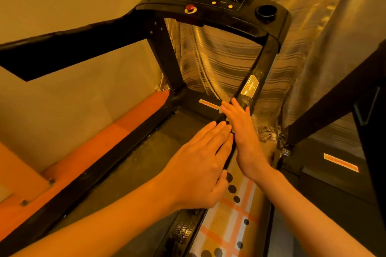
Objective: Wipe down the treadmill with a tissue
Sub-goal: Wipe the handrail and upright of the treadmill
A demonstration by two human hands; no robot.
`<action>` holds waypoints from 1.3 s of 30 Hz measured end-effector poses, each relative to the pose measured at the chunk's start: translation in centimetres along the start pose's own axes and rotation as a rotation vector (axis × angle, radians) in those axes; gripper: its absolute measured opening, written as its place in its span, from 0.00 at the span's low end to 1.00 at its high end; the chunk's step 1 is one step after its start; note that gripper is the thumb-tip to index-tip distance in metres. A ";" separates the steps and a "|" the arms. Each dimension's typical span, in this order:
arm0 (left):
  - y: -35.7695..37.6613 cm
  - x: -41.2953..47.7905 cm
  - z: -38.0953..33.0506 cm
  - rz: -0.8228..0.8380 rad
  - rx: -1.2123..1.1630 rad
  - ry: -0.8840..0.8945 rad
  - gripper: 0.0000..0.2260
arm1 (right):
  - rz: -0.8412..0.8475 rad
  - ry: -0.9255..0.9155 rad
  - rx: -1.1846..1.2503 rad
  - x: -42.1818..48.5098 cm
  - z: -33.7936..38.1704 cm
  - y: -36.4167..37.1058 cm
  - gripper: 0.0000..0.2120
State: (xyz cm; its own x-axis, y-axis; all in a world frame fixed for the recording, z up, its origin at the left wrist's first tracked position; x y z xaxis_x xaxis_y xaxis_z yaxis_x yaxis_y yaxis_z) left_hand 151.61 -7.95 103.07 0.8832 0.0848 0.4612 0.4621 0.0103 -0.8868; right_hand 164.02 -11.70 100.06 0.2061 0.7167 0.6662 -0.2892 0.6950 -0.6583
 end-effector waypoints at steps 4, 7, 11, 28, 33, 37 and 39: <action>0.2 -0.1 0.0 0.003 -0.066 -0.020 0.31 | 0.025 -0.006 0.011 -1.5 -1.3 -0.2 0.27; 0.3 0.0 0.0 0.001 -0.069 -0.037 0.30 | 0.085 -0.015 -0.112 3.0 -4.8 -1.4 0.22; 0.2 0.1 0.0 -0.019 -0.056 -0.055 0.29 | 0.110 -0.071 -0.139 2.1 -1.3 -0.4 0.20; 0.8 -0.3 0.1 -0.095 -0.039 -0.026 0.29 | 0.200 0.057 -0.214 -0.1 -2.5 -2.0 0.33; 0.8 -0.2 0.0 -0.094 -0.036 -0.026 0.30 | 0.243 0.017 -0.271 4.6 -4.0 -2.1 0.22; 1.0 -0.3 0.1 -0.094 -0.059 -0.029 0.29 | 0.346 -0.171 -0.190 1.7 1.2 -0.8 0.21; 1.3 -0.3 0.1 -0.081 -0.055 -0.021 0.30 | 0.444 -0.188 -0.287 2.9 -0.9 -1.4 0.19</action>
State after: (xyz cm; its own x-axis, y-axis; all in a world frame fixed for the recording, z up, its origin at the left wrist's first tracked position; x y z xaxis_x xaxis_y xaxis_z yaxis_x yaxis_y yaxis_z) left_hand 151.98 -7.84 101.79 0.8413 0.1063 0.5301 0.5361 -0.0370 -0.8433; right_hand 165.87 -10.54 102.66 -0.0553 0.9399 0.3370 -0.0390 0.3353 -0.9413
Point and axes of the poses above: each hand's wrist, its own x-axis towards the middle knuckle, its own y-axis out of the palm, z = x × y, the point moved 8 cm from there along x, towards the middle knuckle, and after that the axes turned 13 degrees about -y, right-handed, at the moved point
